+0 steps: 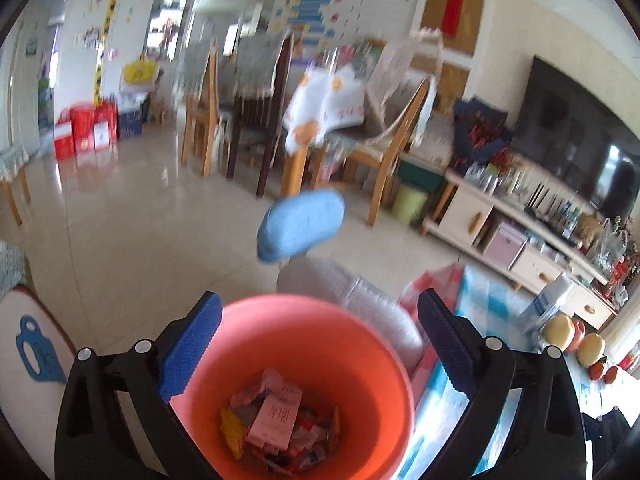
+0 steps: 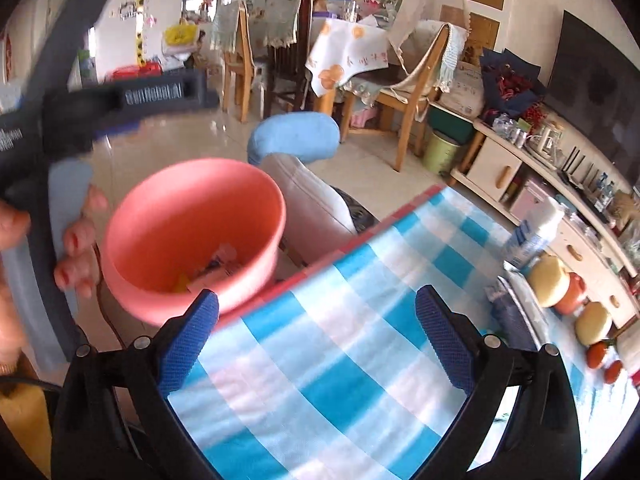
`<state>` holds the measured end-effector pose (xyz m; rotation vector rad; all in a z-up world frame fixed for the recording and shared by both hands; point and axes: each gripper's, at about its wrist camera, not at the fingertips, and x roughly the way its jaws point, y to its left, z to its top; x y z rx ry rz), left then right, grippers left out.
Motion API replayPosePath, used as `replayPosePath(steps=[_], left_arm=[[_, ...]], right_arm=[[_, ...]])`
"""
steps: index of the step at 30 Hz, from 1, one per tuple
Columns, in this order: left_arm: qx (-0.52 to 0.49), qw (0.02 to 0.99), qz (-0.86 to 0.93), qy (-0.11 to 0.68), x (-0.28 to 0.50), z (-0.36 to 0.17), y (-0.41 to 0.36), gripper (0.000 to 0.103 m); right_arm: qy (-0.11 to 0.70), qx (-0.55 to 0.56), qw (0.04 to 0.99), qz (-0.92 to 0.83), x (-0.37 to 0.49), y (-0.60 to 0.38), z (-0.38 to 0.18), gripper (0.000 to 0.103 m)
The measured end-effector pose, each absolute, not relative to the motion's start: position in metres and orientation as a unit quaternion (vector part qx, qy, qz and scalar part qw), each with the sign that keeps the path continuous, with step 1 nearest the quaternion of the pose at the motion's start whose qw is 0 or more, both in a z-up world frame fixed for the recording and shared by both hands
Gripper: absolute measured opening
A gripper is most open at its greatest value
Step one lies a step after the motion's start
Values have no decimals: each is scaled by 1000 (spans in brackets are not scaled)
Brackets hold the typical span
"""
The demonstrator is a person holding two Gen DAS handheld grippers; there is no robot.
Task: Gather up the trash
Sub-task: 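Withdraw both open grippers from the pink bucket back over the table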
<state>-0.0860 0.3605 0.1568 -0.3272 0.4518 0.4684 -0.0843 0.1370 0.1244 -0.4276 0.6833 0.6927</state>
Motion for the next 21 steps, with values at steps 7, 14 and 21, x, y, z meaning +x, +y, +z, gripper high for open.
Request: replayPosePath(steps=[7, 14, 21], left_arm=[[-132, 950, 241, 146, -90, 169, 317, 98], [-91, 966, 224, 92, -87, 179, 276, 98], [-14, 985, 123, 119, -65, 175, 232, 98]], right_arm=[[315, -199, 878, 299, -97, 87, 117, 99], [277, -149, 907, 281, -111, 32, 115, 99], [272, -132, 918, 258, -129, -8, 104, 99]])
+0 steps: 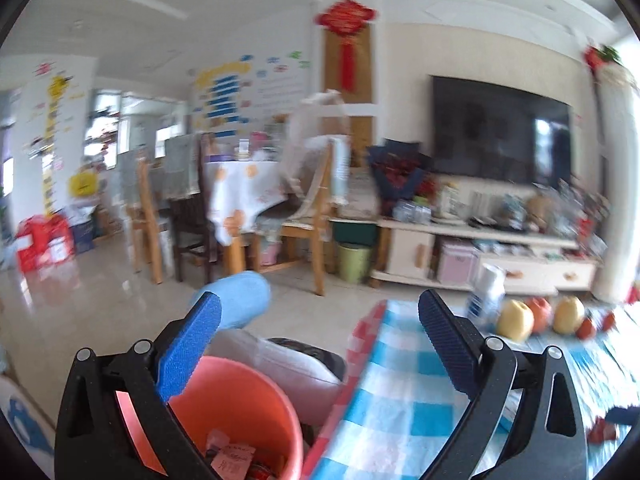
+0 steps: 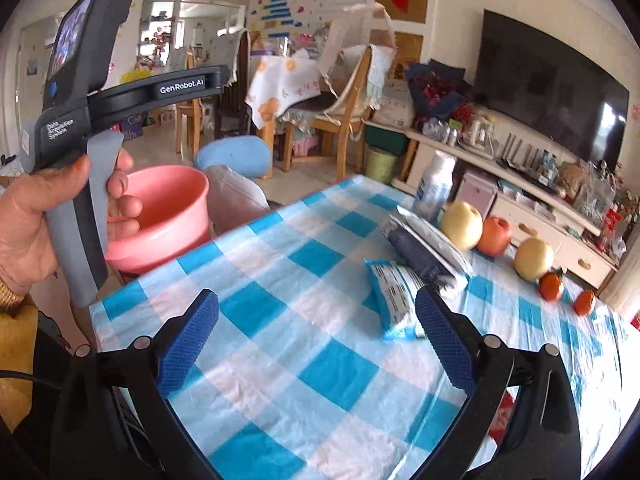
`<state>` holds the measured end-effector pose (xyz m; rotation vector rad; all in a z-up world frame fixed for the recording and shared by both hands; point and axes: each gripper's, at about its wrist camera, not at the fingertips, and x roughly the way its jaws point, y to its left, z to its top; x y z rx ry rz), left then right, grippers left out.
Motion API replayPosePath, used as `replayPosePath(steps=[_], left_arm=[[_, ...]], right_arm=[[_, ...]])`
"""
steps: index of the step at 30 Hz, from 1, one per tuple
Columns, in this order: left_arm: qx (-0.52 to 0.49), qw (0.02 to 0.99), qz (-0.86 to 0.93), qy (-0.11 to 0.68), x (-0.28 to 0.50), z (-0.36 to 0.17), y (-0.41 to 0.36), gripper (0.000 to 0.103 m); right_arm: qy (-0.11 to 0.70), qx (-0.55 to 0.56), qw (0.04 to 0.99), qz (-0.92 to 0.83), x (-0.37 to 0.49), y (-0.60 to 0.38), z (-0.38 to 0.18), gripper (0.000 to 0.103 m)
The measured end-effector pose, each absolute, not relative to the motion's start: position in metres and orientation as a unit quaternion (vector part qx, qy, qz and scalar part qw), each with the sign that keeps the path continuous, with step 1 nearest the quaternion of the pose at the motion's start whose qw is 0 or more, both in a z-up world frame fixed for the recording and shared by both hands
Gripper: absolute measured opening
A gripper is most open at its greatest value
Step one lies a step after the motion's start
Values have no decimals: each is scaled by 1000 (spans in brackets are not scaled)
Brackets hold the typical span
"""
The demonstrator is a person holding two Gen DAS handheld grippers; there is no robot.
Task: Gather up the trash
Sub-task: 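Withdraw both open grippers from the pink bucket back over the table, then move the left gripper to the dark blue milk carton and grasp it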
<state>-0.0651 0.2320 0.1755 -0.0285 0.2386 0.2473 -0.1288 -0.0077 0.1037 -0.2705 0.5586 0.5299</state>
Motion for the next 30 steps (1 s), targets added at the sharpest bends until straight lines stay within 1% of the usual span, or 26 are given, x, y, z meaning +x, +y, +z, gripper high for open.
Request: replayPosePath(steps=[6, 8, 14, 20, 22, 25, 27, 30], left_arm=[[52, 986, 94, 125, -56, 164, 193, 98], [64, 985, 89, 130, -55, 160, 183, 98], [31, 981, 30, 189, -48, 145, 171, 98], [47, 971, 20, 232, -38, 130, 145, 98], [37, 969, 13, 242, -35, 126, 138, 98], [20, 965, 27, 261, -30, 121, 133, 98], [8, 963, 6, 269, -28, 118, 129, 98], [16, 959, 14, 282, -22, 113, 121, 98]], right_arm=[[333, -118, 911, 212, -120, -33, 91, 99], [337, -121, 915, 186, -116, -44, 89, 99], [323, -116, 932, 119, -106, -80, 95, 99], [305, -95, 940, 123, -104, -106, 99, 99], [302, -95, 941, 123, -102, -113, 97, 99], [312, -73, 938, 135, -96, -129, 91, 99], [320, -54, 936, 137, -91, -141, 86, 99], [331, -50, 933, 130, -85, -153, 79, 99]])
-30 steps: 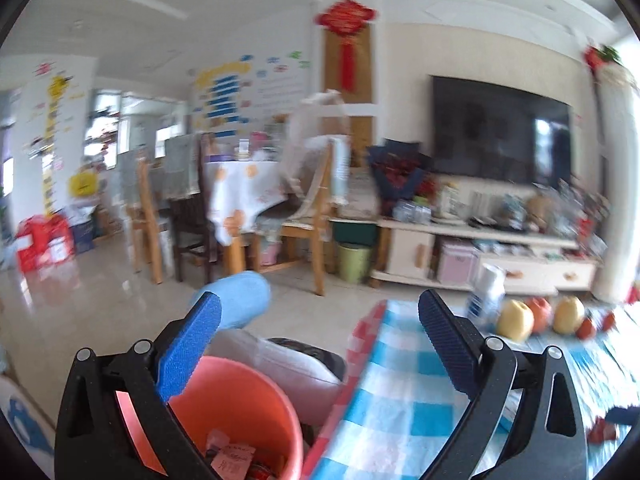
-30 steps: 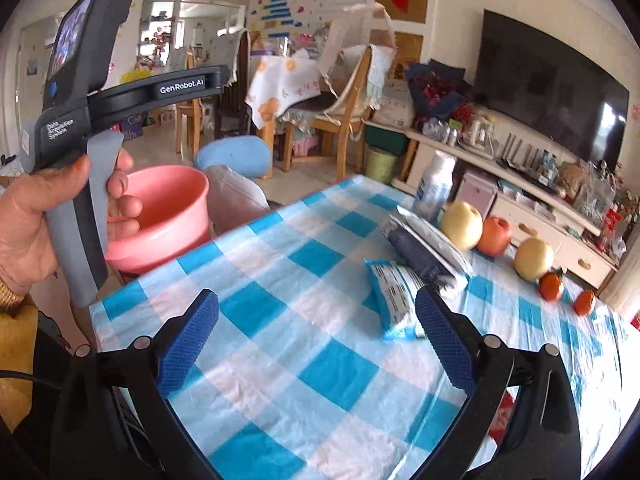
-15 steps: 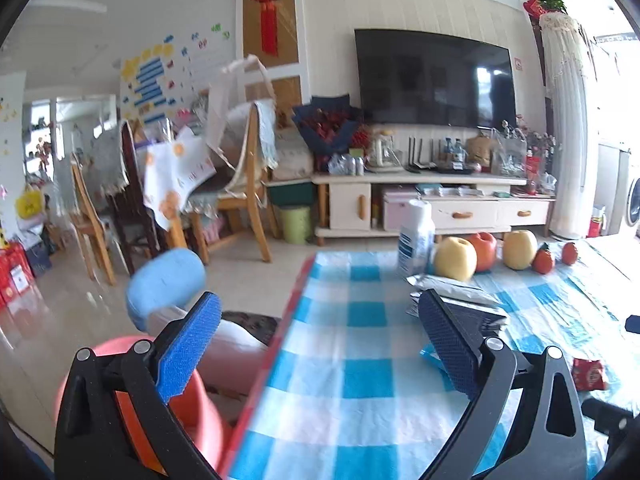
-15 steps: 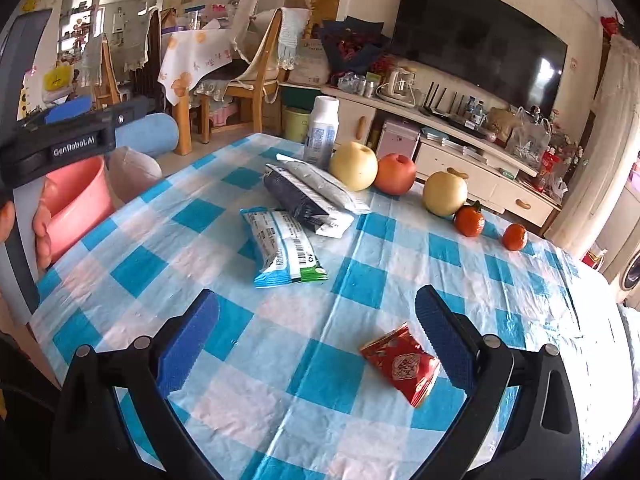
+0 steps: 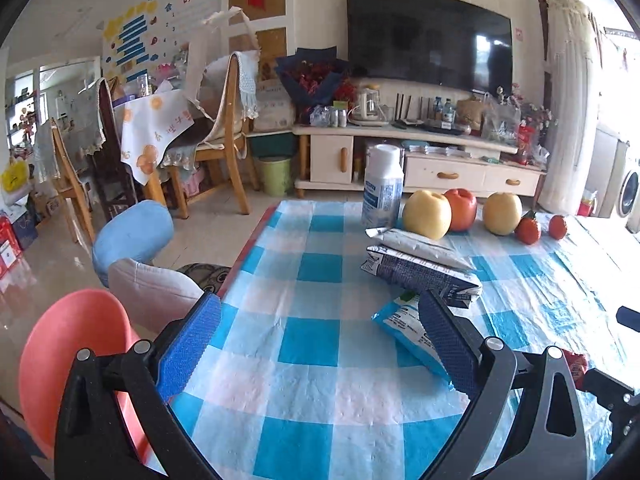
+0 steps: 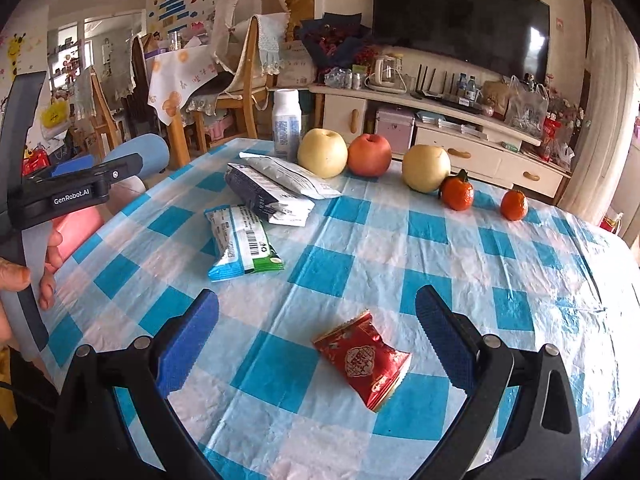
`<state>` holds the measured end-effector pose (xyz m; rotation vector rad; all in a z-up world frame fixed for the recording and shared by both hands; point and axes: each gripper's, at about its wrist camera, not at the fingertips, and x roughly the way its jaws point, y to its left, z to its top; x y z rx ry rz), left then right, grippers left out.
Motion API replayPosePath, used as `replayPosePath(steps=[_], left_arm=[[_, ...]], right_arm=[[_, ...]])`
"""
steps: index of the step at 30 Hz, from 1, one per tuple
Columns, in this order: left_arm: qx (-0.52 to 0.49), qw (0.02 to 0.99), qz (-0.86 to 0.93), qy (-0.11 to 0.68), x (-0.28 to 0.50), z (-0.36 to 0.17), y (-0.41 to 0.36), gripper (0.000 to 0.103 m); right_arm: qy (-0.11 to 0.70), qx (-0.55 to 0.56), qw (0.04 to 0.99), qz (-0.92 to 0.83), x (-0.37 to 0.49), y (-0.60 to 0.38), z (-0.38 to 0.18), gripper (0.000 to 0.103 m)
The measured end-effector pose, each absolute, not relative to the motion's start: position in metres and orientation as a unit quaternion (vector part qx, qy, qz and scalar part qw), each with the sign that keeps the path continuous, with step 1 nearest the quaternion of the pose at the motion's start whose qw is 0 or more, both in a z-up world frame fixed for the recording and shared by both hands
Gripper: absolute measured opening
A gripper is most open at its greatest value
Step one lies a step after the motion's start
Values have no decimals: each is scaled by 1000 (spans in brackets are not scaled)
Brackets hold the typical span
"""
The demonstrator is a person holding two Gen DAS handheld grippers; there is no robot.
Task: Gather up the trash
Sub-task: 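Move the left gripper to the dark blue milk carton and grasp it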
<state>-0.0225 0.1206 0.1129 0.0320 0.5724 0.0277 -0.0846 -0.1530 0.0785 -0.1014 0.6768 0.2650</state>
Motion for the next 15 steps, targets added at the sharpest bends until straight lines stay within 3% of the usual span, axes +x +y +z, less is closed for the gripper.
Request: replayPosePath(steps=[12, 15], left_arm=[[-20, 946, -44, 320, -1, 106, 83, 98], [-55, 928, -9, 368, 22, 104, 81, 98]], right_arm=[[348, -28, 926, 143, -68, -189, 72, 99], [355, -19, 923, 145, -67, -194, 72, 99]])
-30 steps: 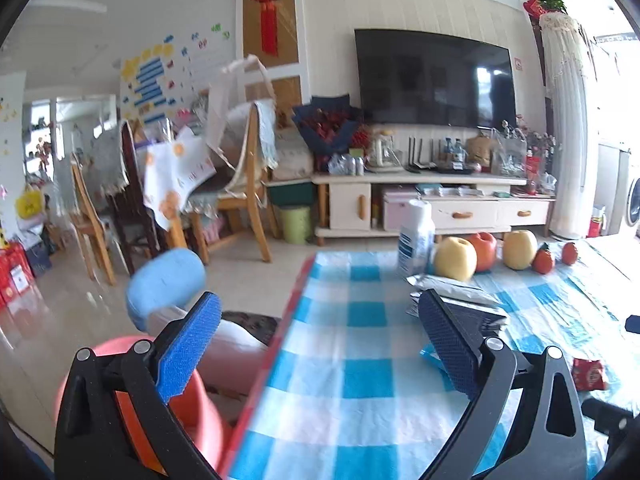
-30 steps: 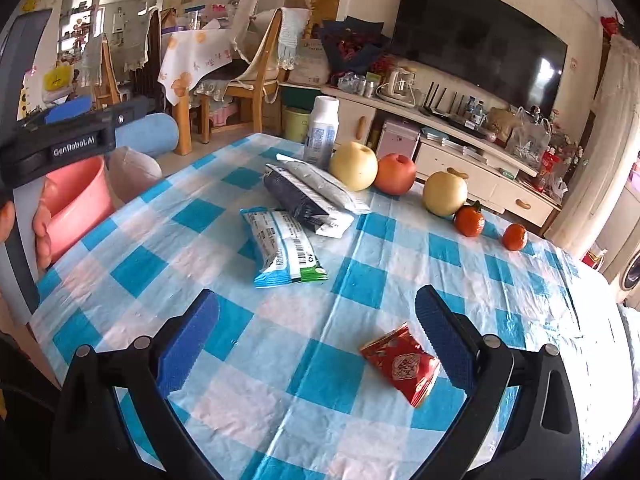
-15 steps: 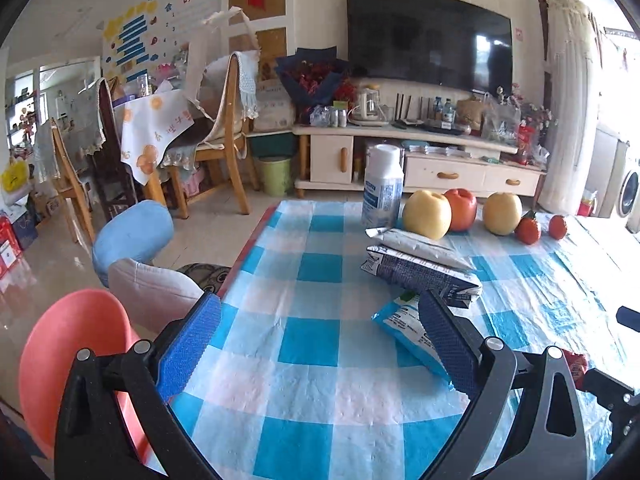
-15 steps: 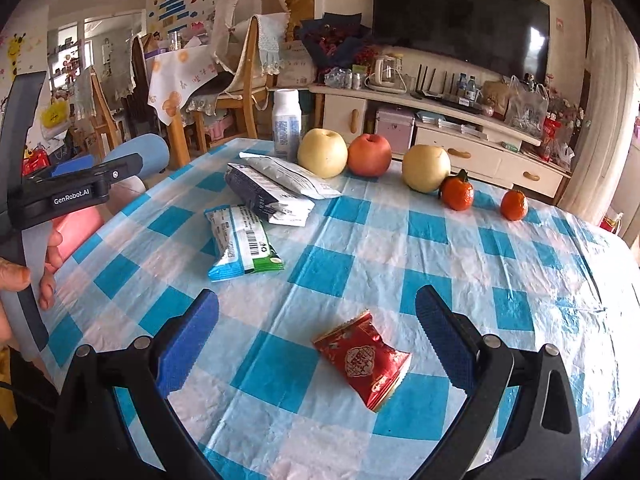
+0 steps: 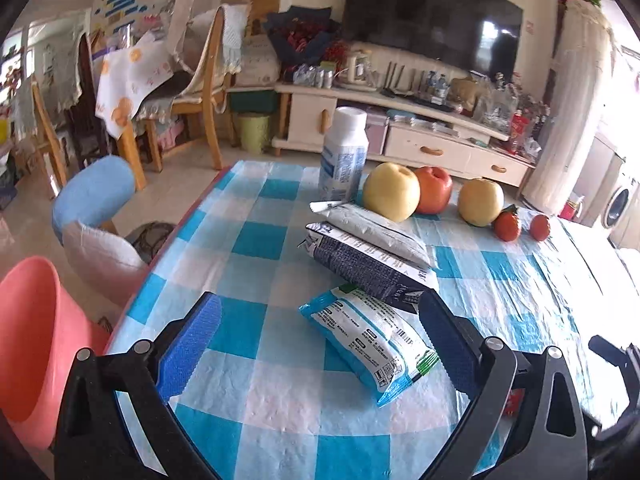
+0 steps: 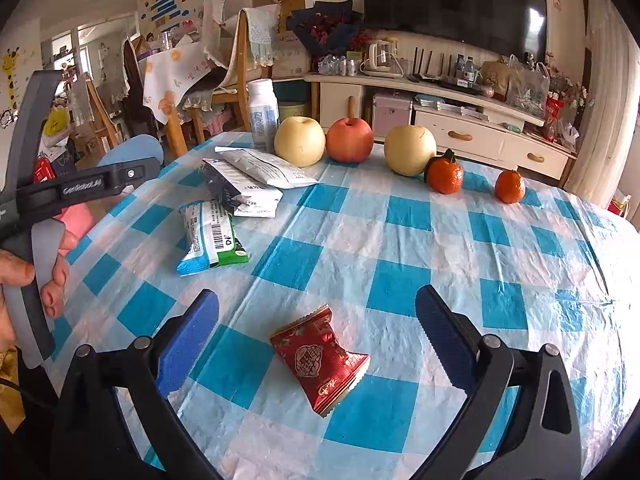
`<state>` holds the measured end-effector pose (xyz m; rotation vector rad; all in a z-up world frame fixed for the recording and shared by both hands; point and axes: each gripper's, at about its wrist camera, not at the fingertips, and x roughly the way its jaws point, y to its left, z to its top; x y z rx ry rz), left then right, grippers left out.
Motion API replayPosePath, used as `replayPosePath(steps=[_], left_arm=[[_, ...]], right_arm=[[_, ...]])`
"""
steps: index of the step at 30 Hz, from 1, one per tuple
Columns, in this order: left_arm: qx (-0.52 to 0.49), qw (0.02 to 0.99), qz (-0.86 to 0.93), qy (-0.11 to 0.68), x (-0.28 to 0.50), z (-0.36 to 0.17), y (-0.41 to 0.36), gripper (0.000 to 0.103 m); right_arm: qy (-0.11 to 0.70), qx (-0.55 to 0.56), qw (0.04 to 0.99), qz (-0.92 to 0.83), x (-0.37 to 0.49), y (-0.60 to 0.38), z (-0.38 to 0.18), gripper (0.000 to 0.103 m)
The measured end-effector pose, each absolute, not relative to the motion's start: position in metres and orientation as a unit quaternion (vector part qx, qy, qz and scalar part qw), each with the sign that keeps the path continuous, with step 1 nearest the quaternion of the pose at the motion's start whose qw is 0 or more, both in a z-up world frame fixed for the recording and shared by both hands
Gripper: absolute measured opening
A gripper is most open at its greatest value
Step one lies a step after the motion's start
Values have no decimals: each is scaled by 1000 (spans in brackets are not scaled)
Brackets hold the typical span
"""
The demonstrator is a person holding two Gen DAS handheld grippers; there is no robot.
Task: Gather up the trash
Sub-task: 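Move the left gripper to the dark blue milk carton and grasp it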
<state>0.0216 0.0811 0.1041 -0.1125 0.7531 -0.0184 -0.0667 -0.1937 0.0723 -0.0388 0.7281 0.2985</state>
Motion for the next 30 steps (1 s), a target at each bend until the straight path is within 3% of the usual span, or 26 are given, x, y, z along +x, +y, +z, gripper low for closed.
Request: replayPosePath(steps=[8, 17, 21, 30], left_arm=[[-170, 896, -33, 409, 117, 104, 90, 98], [-126, 864, 18, 486, 211, 59, 68, 98], [-84, 846, 13, 526, 214, 35, 53, 97], [-25, 842, -73, 534, 152, 33, 20, 97]], right_arm=[[349, 21, 921, 173, -69, -205, 81, 99], [362, 50, 916, 168, -59, -220, 79, 99], [369, 57, 913, 162, -56, -227, 77, 99], [366, 57, 917, 150, -58, -236, 80, 99]])
